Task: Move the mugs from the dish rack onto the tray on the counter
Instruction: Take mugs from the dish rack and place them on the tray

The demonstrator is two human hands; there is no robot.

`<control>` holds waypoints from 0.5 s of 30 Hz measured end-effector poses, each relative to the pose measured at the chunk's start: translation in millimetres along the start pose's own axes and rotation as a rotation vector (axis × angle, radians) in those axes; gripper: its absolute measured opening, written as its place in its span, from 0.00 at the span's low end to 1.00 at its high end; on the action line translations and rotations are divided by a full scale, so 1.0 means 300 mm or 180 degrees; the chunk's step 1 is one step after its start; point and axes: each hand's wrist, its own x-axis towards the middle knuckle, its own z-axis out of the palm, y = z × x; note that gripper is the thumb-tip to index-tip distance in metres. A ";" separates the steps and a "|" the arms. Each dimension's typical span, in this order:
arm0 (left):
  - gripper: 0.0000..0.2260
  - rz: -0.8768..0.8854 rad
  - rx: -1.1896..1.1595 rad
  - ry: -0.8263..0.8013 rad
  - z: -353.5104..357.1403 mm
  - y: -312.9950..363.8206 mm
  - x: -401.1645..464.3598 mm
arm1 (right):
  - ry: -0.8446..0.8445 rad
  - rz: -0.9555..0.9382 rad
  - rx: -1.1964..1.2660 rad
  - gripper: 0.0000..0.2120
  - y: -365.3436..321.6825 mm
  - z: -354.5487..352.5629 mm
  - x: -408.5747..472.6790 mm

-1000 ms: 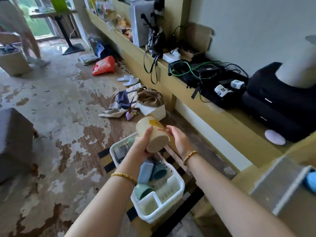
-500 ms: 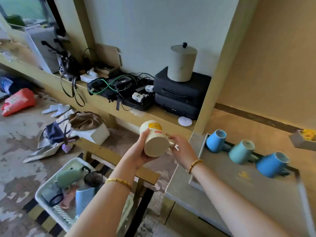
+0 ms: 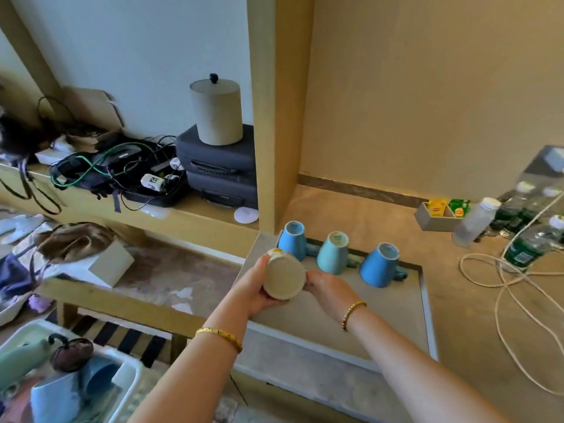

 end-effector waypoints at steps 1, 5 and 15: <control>0.22 0.0067 0.0322 -0.0025 0.022 -0.001 0.004 | -0.0033 0.0076 0.0036 0.11 0.025 -0.005 -0.003; 0.24 0.0828 0.2272 -0.0282 0.054 -0.009 0.040 | -0.0037 0.0385 0.0470 0.14 0.115 -0.014 0.007; 0.49 0.1464 0.4152 0.0147 0.036 -0.049 0.186 | -0.0568 0.0860 0.0953 0.14 0.182 -0.009 0.115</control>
